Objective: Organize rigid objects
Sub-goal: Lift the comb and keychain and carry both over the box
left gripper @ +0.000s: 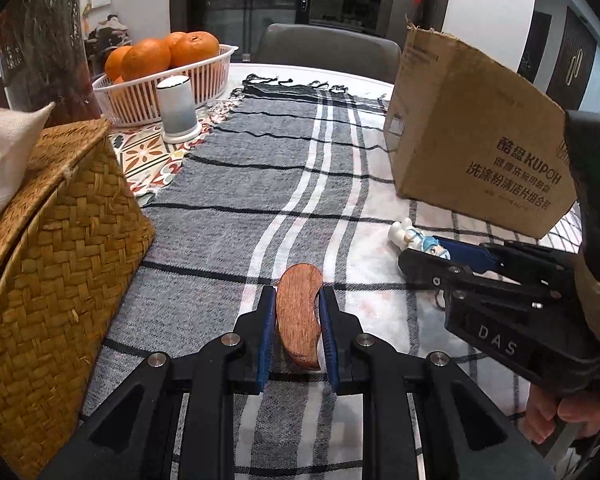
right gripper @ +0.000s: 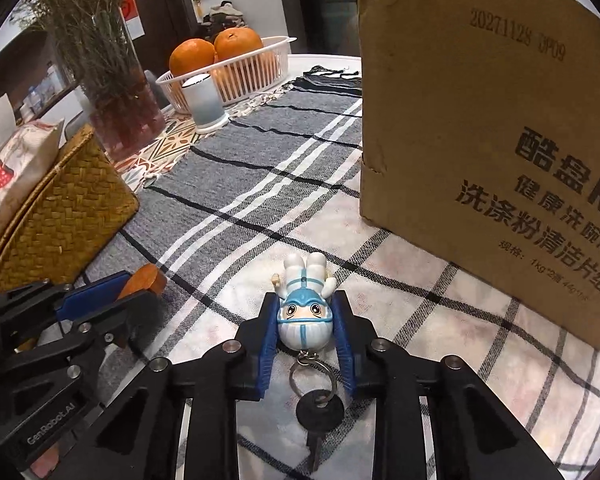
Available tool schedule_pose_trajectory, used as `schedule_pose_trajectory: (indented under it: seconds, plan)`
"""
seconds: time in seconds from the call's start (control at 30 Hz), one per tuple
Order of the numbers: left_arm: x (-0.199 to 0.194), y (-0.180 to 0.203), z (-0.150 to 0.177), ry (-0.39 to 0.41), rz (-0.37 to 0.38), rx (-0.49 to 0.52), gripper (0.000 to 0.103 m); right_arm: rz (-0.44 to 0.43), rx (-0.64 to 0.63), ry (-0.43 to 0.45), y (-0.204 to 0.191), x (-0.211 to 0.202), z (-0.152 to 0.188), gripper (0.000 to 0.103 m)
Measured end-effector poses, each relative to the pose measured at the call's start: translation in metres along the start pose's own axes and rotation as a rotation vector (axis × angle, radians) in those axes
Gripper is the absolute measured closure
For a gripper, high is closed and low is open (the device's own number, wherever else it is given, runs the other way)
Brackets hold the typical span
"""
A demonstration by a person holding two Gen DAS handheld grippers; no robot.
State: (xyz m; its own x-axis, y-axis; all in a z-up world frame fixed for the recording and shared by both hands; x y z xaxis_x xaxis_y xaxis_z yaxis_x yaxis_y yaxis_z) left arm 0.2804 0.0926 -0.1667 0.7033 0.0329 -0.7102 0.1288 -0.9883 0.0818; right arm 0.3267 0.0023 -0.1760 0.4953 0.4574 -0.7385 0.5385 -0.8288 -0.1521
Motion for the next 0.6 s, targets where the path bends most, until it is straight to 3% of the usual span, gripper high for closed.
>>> schedule_pose_trajectory:
  seconds: [0.6]
  plan:
    - [-0.036,0.044,-0.048,0.077,0.123,0.072,0.081,0.116,0.237,0.132,0.029,-0.085,-0.016,0.075]
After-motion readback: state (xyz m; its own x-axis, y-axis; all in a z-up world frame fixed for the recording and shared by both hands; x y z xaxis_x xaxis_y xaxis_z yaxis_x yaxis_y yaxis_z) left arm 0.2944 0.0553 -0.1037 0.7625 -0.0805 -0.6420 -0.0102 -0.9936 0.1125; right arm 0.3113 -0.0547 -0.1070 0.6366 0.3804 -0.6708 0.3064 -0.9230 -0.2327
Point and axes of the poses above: each gripper's, at about its wrist camera, not at the fingertips, and x roughly the way its jaws point, y to its right, z to its underside, the point moved 9 cm from there along x, roughly the way its jaws point, and after that the axes turned 6 degrees about y, right-handed, at the moved point
